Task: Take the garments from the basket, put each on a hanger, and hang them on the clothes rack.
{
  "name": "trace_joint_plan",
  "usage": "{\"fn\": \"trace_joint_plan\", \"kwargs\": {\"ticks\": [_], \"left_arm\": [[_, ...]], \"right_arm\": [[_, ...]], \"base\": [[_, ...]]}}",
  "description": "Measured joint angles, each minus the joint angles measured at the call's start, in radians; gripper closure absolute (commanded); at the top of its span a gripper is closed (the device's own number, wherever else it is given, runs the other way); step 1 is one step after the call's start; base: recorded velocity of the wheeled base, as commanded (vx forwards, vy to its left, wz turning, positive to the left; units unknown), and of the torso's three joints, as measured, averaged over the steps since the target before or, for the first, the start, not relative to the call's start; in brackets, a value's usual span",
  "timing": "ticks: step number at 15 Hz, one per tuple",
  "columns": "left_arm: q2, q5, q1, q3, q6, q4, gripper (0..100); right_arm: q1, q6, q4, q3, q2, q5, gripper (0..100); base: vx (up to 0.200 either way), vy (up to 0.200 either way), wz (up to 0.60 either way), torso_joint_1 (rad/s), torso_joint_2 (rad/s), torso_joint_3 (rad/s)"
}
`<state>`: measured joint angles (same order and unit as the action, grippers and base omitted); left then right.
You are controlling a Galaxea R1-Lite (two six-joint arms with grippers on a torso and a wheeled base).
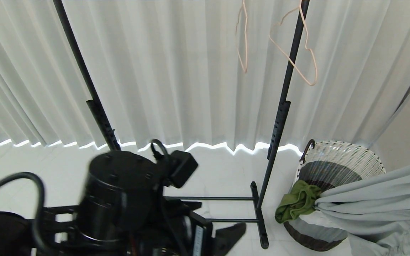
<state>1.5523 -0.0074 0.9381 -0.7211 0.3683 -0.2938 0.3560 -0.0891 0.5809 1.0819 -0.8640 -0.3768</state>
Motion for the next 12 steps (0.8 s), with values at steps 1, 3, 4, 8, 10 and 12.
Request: {"fn": "trace_joint_plan", "kwargs": {"ticks": [1,3,4,8,10,12], "left_arm": [[0.071,0.023,0.064,-0.027,0.043,-0.037,0],[0.216,0.081,0.182,-0.088,0.125,-0.122,0],[0.279,0.101,0.231,-0.120,0.162,-0.167,0],[0.454,0.124,0.316,-0.227,0.210,-0.243,0],[0.523,0.144,0.311,-0.285,0.221,-0.245,0],[0.595,0.188,0.294,-0.349,0.237,-0.245,0]], "right_arm": [[0.034,-0.049,-0.033,-0.002,-0.014,0.001,100],[0.064,-0.077,-0.091,-0.028,-0.039,0.002,100],[0.070,-0.079,-0.112,-0.042,-0.049,0.003,100],[0.074,-0.082,-0.157,-0.082,-0.075,0.001,100],[0.074,-0.086,-0.158,-0.085,-0.080,0.001,100],[0.076,-0.097,-0.158,-0.085,-0.081,0.001,100]], "base": [[0.000,0.000,0.00,0.000,0.00,0.000],[0.000,0.000,0.00,0.000,0.00,0.000],[0.000,0.000,0.00,0.000,0.00,0.000],[0.000,0.000,0.00,0.000,0.00,0.000],[0.000,0.000,0.00,0.000,0.00,0.000],[0.000,0.000,0.00,0.000,0.00,0.000]]}}
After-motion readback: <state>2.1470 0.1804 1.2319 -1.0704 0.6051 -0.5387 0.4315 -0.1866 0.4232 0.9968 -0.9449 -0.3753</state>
